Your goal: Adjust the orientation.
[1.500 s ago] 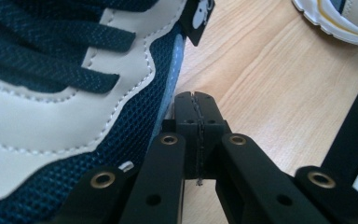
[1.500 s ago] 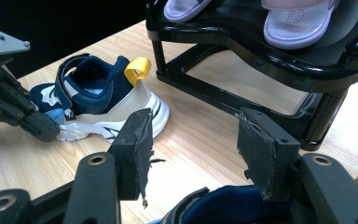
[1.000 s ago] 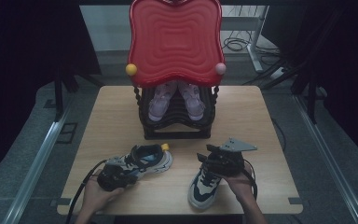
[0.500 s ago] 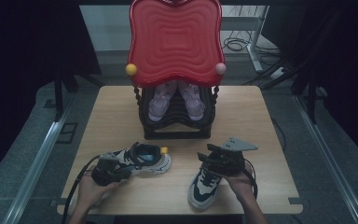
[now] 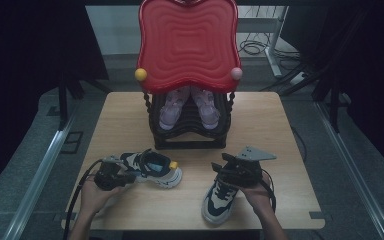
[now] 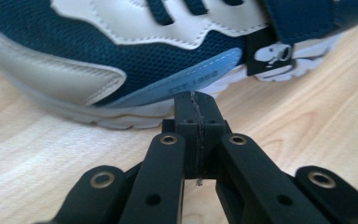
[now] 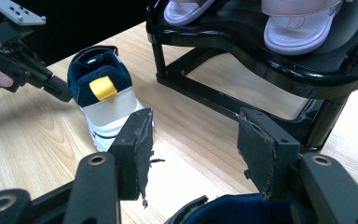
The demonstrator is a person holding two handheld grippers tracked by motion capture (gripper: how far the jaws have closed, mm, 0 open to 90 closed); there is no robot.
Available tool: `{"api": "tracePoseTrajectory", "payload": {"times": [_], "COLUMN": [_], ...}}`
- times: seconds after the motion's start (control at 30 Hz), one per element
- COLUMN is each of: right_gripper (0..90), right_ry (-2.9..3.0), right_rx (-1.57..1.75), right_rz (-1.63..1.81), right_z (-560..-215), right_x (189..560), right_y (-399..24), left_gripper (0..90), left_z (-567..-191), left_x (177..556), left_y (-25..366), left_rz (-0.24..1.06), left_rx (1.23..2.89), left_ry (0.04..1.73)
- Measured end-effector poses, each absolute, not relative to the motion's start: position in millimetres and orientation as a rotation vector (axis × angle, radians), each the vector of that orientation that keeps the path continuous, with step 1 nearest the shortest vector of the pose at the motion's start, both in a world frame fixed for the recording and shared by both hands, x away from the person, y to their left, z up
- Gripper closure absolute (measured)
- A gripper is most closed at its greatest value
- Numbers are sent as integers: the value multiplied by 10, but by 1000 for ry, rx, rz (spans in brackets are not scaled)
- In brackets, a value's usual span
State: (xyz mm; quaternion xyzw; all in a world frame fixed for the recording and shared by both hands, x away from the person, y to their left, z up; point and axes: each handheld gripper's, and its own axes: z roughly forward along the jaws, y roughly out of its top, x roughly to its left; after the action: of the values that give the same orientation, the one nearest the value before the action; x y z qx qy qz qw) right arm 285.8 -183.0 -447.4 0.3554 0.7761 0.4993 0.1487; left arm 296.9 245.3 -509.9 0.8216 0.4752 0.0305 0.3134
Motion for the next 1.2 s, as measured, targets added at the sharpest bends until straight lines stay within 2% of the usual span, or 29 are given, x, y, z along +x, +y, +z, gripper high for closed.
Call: {"api": "tracePoseTrajectory", "payload": {"times": [0.43,0.7,1.2], "right_gripper": [462,462,462], "right_ry": [2234,2234,2235], "right_rx": [1020,1019,1022], "right_rz": [1431,1430,1426], "right_z": [-4481,-4484,-4489], "right_x": [2856,2859,2862], "right_y": [-1812,-1813,-1812], "left_gripper": [900,900,899], "left_z": [-5091,-5064,-5083], "left_x": [3113,3197,3442], "left_y": [2514,2728,2697], "left_rz": [103,158,160], "left_rx": [2157,2103,2082], "left_ry": [1277,1358,1389]}}
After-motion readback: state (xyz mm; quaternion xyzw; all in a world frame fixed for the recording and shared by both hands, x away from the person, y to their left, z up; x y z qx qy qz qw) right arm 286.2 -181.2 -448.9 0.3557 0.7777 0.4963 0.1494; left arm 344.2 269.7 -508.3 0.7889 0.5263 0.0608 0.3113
